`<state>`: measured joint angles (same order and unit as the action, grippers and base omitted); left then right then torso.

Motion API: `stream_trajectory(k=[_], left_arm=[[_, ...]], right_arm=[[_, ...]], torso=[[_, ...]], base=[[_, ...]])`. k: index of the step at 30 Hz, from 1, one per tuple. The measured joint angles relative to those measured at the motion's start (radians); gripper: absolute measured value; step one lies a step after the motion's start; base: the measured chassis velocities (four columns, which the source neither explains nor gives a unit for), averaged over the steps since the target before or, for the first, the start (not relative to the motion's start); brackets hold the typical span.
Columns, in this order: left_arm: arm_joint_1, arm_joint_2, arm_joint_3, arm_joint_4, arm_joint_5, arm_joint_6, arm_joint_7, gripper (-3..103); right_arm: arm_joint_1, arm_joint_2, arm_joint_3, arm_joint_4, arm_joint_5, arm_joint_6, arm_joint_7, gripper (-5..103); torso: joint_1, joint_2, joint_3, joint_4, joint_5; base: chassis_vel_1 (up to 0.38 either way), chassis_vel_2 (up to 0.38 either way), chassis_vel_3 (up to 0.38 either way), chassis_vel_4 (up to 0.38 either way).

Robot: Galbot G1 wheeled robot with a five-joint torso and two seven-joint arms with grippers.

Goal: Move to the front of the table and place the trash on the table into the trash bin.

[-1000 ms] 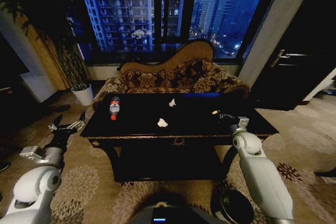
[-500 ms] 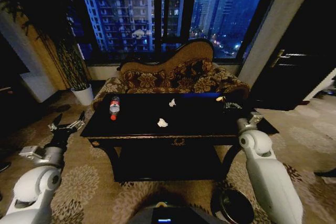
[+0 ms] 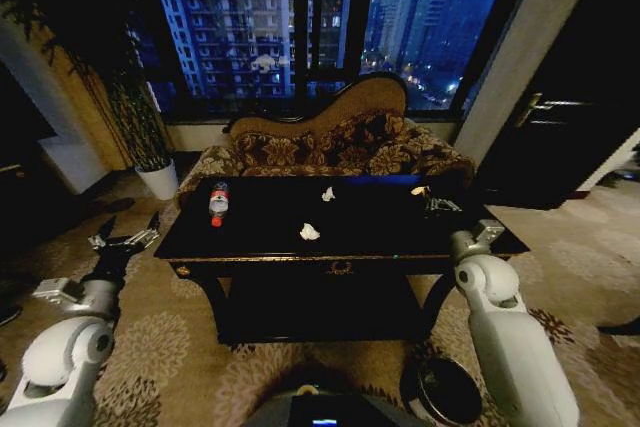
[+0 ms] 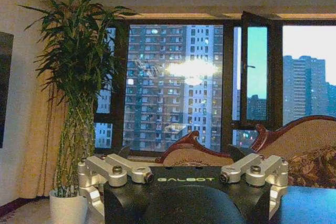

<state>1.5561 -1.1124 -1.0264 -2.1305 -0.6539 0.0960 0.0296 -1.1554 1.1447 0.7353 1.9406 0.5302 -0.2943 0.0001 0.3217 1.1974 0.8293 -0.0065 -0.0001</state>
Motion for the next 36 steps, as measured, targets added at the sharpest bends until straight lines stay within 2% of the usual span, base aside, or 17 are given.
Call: stream_trajectory(k=[25,36], left_arm=[[-0.002,-0.004,0.005,-0.004,0.003,-0.001,0.002,100],[0.003,-0.016,0.006,-0.003,0.005,-0.001,0.003,100]], right_arm=[[-0.008,0.002,0.004,-0.034,-0.001,0.021,0.000,3],[-0.033,0.042,0.022,-0.138,-0.079,0.056,0.000,3]], torso=[[0.000,0.000,0.000,-0.0001,0.0000],[-0.001,0.000,0.000,0.0001,0.0000]], base=[[0.173,-0.167,-0.169,0.165],[0.080,-0.081,-0.082,0.084]])
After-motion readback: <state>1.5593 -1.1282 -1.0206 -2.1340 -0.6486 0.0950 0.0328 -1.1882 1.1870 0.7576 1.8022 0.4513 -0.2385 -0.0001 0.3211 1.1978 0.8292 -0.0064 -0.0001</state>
